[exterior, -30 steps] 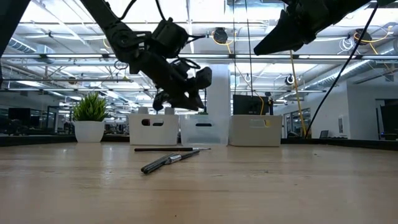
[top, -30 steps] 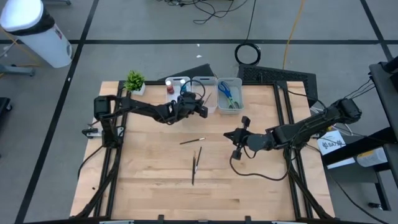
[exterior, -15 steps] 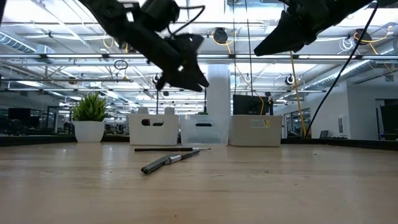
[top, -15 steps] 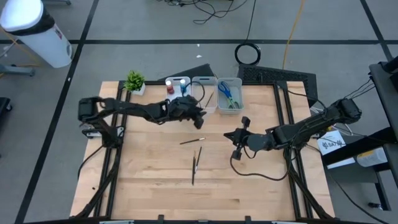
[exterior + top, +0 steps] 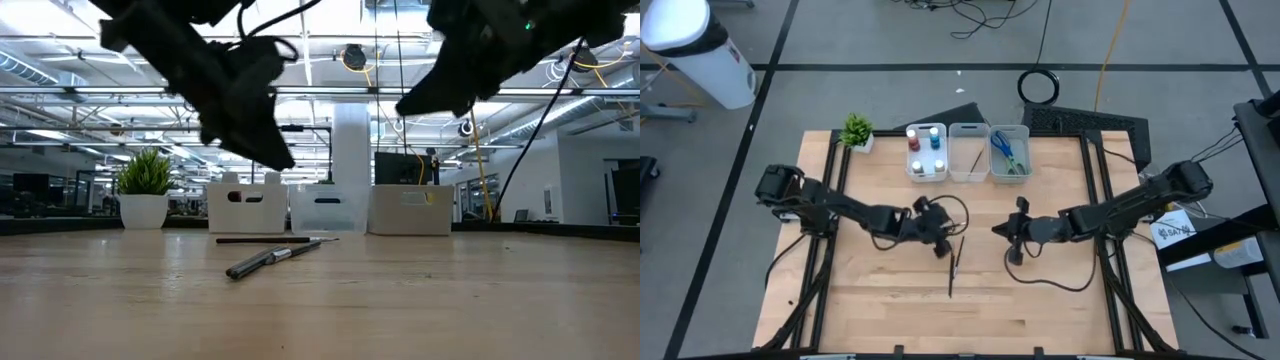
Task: Pick & Place Paint Supplies
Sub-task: Put the silver paint brush into the transparent bin
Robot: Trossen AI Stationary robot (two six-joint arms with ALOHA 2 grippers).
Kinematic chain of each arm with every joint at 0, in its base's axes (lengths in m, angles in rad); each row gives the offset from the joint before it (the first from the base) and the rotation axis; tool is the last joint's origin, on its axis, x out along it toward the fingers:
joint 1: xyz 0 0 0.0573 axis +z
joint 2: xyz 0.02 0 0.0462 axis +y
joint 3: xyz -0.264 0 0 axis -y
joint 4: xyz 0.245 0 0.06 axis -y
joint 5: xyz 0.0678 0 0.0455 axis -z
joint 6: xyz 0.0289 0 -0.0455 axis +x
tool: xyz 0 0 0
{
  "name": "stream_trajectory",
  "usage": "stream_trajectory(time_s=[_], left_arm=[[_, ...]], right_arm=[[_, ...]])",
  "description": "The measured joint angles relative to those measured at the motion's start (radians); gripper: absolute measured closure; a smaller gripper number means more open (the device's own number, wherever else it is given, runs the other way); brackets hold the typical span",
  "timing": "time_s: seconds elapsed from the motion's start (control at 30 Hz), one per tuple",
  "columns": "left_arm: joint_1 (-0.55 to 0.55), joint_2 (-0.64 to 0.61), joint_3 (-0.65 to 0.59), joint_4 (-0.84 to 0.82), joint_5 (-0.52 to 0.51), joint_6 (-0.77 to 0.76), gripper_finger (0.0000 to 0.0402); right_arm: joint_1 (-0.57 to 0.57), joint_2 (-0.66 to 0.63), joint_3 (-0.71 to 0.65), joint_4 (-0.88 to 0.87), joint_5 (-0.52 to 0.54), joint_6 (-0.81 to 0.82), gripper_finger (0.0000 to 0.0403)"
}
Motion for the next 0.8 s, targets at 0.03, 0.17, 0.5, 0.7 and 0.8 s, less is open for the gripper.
stream_trajectory(time_s=[0.03, 0.17, 0.5, 0.7, 0.8], left_arm=[[-0.009, 0.0, -0.005, -0.018, -0.067, -0.023, 0.0266], [0.0, 0.024, -0.031, -0.04, -0.173, -0.102, 0.0266], [0.061, 0.213, -0.037, 0.043, -0.115, -0.136, 0.0266], [0.067, 0.273, -0.031, 0.112, -0.042, -0.096, 0.0266], [0.058, 0.275, -0.031, 0.138, -0.03, -0.073, 0.0266]], right_arm=[[-0.007, 0.021, 0.001, 0.014, -0.016, 0.002, 0.0403], [-0.041, 0.11, 0.028, 0.079, -0.097, 0.001, 0.0403], [-0.075, 0.287, 0.115, 0.082, -0.128, -0.107, 0.0403], [-0.078, 0.313, 0.115, 0.08, -0.11, -0.13, 0.0403], [-0.078, 0.314, 0.115, 0.078, -0.109, -0.129, 0.0403]])
